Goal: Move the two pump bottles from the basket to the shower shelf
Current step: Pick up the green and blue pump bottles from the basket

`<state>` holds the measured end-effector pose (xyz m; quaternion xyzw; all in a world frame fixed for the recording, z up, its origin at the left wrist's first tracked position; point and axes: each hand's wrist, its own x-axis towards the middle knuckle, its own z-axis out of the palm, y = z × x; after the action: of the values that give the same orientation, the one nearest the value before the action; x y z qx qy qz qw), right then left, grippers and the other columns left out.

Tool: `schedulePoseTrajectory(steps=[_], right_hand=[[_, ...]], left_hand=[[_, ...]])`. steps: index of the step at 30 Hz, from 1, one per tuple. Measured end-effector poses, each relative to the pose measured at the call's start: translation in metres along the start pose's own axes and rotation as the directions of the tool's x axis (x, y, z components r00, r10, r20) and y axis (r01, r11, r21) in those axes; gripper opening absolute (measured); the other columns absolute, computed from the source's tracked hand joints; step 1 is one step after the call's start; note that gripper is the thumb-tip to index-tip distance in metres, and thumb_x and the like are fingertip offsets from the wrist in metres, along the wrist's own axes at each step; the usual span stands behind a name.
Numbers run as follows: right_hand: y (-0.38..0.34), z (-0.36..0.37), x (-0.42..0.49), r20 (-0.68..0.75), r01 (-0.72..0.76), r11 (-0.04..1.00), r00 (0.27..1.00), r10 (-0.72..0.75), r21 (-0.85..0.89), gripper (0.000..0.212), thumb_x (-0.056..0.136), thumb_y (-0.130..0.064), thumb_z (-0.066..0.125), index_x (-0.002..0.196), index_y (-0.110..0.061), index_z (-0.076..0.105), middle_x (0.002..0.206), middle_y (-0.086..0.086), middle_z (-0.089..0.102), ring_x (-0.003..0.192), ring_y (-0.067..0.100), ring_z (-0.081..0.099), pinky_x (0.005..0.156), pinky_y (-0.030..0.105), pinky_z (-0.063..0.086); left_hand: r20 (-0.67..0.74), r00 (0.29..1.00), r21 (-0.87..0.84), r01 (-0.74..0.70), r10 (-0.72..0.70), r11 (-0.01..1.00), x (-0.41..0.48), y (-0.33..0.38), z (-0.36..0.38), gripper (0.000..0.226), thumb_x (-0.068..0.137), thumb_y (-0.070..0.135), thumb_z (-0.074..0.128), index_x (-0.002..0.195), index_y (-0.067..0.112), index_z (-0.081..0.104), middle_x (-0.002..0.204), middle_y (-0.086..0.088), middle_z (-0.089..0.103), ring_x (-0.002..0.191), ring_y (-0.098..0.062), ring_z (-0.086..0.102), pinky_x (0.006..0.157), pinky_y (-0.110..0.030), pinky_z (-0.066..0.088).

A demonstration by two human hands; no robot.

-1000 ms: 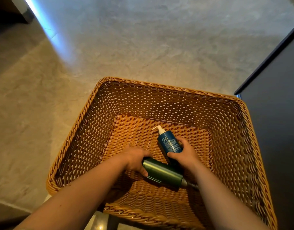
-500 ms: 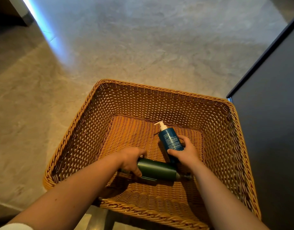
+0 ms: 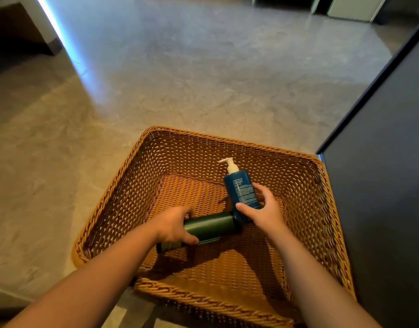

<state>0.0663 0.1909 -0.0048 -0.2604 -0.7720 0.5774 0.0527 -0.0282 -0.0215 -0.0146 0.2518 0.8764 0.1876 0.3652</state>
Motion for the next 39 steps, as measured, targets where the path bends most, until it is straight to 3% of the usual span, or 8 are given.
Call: schedulePoseTrajectory(steps=[5, 7, 12, 16, 20, 23, 35, 39], right_hand=[[-0.025, -0.004, -0.007, -0.031, 0.074, 0.993, 0.997, -0.071, 0.095, 0.061, 0.071, -0.016, 0.073, 0.122, -0.028, 0.042, 0.095, -0.021, 0.045, 0.083, -0.003, 0.047, 0.052, 0.008, 0.043], [-0.034, -0.006, -0.009, -0.063, 0.105, 0.984, 0.993, -0.097, 0.144, 0.06, 0.07, -0.016, 0.074, 0.12, -0.03, 0.043, 0.096, -0.018, 0.049, 0.085, 0.0, 0.05, 0.06, 0.014, 0.043], [-0.051, -0.005, -0.012, -0.087, 0.146, 0.961, 0.988, -0.129, 0.236, 0.059, 0.07, -0.015, 0.074, 0.117, -0.034, 0.044, 0.101, -0.006, 0.056, 0.092, 0.011, 0.058, 0.077, 0.033, 0.052], [-0.062, -0.008, -0.015, -0.081, 0.204, 0.94, 0.979, -0.189, 0.274, 0.06, 0.07, -0.015, 0.073, 0.119, -0.032, 0.044, 0.106, 0.001, 0.059, 0.092, 0.013, 0.061, 0.075, 0.032, 0.053], [-0.071, -0.011, -0.014, -0.116, 0.235, 0.915, 0.971, -0.208, 0.327, 0.06, 0.069, -0.018, 0.074, 0.117, -0.036, 0.043, 0.108, -0.001, 0.06, 0.09, 0.006, 0.064, 0.065, 0.019, 0.054], [-0.075, -0.011, -0.013, -0.14, 0.247, 0.91, 0.967, -0.211, 0.334, 0.062, 0.065, -0.025, 0.075, 0.117, -0.038, 0.043, 0.11, -0.005, 0.059, 0.091, 0.003, 0.063, 0.066, 0.016, 0.054], [-0.17, -0.01, -0.021, -0.176, 0.304, 0.898, 0.95, -0.259, 0.319, 0.066, 0.06, -0.035, 0.071, 0.119, -0.042, 0.041, 0.119, -0.001, 0.055, 0.104, 0.011, 0.056, 0.079, 0.027, 0.052], [-0.228, -0.019, -0.051, -0.151, 0.264, 0.914, 0.962, -0.227, 0.309, 0.066, 0.062, -0.034, 0.072, 0.118, -0.046, 0.041, 0.124, 0.002, 0.052, 0.108, 0.016, 0.054, 0.084, 0.036, 0.052]], left_hand=[[-0.161, 0.986, -0.108, 0.013, -0.031, 0.994, -0.012, 0.004, -0.01, 0.05, 0.06, 0.032, 0.08, 0.097, 0.026, 0.047, 0.096, 0.001, 0.059, 0.081, -0.015, 0.06, 0.071, -0.033, 0.057], [-0.222, 0.973, -0.118, 0.033, -0.058, 0.993, -0.018, 0.005, -0.009, 0.05, 0.058, 0.035, 0.08, 0.093, 0.026, 0.046, 0.097, -0.002, 0.062, 0.081, -0.017, 0.061, 0.073, -0.036, 0.056], [-0.429, 0.903, -0.023, -0.011, 0.0, 1.0, -0.032, 0.006, 0.0, 0.057, 0.058, 0.047, 0.074, 0.105, 0.031, 0.046, 0.101, 0.004, 0.064, 0.088, -0.016, 0.06, 0.085, -0.036, 0.049], [-0.525, 0.851, -0.21, -0.116, -0.012, 0.971, -0.037, 0.008, 0.001, 0.06, 0.059, 0.042, 0.077, 0.109, 0.033, 0.046, 0.099, 0.007, 0.06, 0.085, -0.011, 0.058, 0.085, -0.039, 0.05], [-0.611, 0.783, -0.433, -0.209, -0.115, 0.877, -0.033, 0.017, -0.006, 0.058, 0.061, 0.033, 0.079, 0.107, 0.03, 0.046, 0.087, 0.016, 0.051, 0.077, -0.005, 0.055, 0.067, -0.031, 0.051], [-0.635, 0.762, -0.527, -0.307, -0.127, 0.792, -0.031, 0.023, -0.016, 0.055, 0.062, 0.031, 0.078, 0.103, 0.039, 0.042, 0.093, 0.013, 0.052, 0.082, -0.006, 0.055, 0.069, -0.032, 0.053], [-0.731, 0.662, -0.572, -0.463, -0.165, 0.677, -0.069, 0.065, -0.089, 0.06, 0.062, 0.032, 0.078, 0.095, 0.062, 0.038, 0.097, 0.016, 0.054, 0.083, -0.003, 0.058, 0.051, -0.002, 0.043], [-0.76, 0.609, -0.566, -0.45, -0.227, 0.691, -0.116, 0.097, -0.125, 0.065, 0.061, 0.03, 0.079, 0.097, 0.062, 0.036, 0.096, 0.024, 0.05, 0.081, 0.02, 0.051, 0.054, 0.002, 0.041]])
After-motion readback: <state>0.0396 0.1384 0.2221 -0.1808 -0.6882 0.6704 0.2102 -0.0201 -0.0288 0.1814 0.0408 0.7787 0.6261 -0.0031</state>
